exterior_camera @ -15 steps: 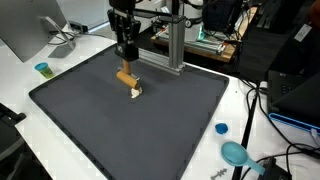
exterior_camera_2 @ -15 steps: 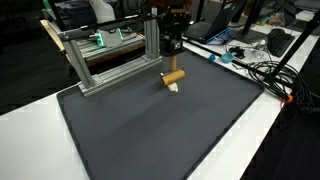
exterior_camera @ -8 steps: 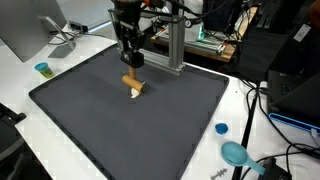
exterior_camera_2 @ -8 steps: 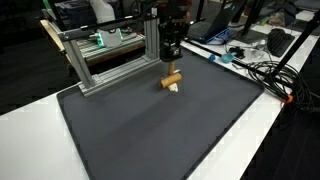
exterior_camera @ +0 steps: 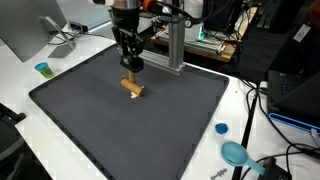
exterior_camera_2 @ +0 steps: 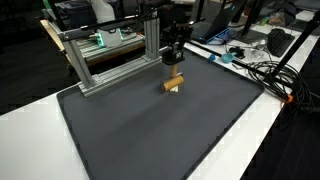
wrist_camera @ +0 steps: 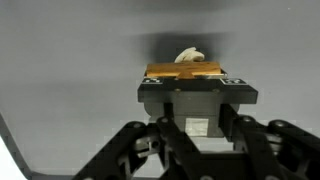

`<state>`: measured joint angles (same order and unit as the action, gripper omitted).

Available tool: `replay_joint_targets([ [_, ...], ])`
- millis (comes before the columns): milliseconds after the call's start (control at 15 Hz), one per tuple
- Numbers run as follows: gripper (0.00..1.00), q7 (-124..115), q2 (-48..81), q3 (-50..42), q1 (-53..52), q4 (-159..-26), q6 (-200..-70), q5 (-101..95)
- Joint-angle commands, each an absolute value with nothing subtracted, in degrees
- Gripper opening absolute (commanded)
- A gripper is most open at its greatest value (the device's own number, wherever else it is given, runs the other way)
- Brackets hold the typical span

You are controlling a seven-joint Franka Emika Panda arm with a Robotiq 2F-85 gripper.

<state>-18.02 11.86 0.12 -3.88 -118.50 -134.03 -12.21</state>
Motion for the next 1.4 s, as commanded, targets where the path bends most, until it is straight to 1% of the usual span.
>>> replay_joint_targets([
  [0, 0.22, -16.92, 15.41, 0.03, -4.13, -114.15, -127.39, -10.56],
  [333, 0.22, -15.08, 16.98, 0.31, -3.87, -110.71, -121.7, -8.52],
  [600, 0.22, -14.98, 19.23, 0.05, -3.68, -108.9, -125.49, -8.75],
  [1000, 0.22, -9.84, 23.14, 0.55, -2.26, -103.51, -117.33, -3.87],
  [1333, 0.22, -7.92, 25.21, 0.3, -1.06, -100.67, -115.0, -1.23],
])
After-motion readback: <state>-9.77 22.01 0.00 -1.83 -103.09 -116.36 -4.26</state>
